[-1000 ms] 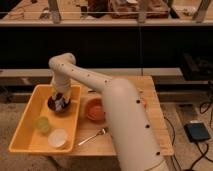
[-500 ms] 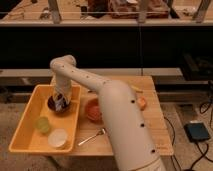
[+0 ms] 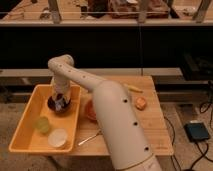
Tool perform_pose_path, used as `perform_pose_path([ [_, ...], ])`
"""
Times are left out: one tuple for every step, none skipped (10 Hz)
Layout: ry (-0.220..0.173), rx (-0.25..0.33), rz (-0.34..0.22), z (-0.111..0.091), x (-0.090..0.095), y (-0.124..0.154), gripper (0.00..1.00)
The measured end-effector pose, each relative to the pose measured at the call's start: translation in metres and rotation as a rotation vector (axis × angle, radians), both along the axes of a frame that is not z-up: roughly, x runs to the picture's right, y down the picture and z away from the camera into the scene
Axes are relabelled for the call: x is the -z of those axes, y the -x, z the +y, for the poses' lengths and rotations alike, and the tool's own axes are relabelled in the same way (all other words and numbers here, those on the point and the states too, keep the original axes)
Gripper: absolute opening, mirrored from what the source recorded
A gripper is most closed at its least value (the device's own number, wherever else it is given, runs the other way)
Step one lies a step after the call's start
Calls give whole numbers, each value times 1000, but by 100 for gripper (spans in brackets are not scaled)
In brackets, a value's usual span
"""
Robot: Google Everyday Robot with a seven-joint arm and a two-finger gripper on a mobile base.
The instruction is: Place towel in red bowl
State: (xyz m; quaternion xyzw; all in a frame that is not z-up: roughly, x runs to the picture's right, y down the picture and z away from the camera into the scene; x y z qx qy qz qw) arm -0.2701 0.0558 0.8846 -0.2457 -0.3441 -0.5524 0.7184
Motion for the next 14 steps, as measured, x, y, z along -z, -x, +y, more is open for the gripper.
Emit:
perform_pose_path([
  [3,5,2,2,-2,0,55],
  [8,8,3,6,-4,-1,55],
  [11,12,4,9,-5,-1,55],
  [15,15,4,12,-5,-1,55],
  [21,19,2,16,-6,0,55],
  [27,22,1,19,-6,1,55],
  [32,25,0,21,-7,1,52],
  [40,28,0,24,-7,1,41],
  [41,27,-1,25,-7,2,30],
  [39,18,2,21,-3,3,21],
  [38,3,5,16,0,2,13],
  [33,-32,1,10,3,0,3],
  [23,-69,-12,2,9,-3,0],
  [14,-93,-23,-6,16,-5,0],
])
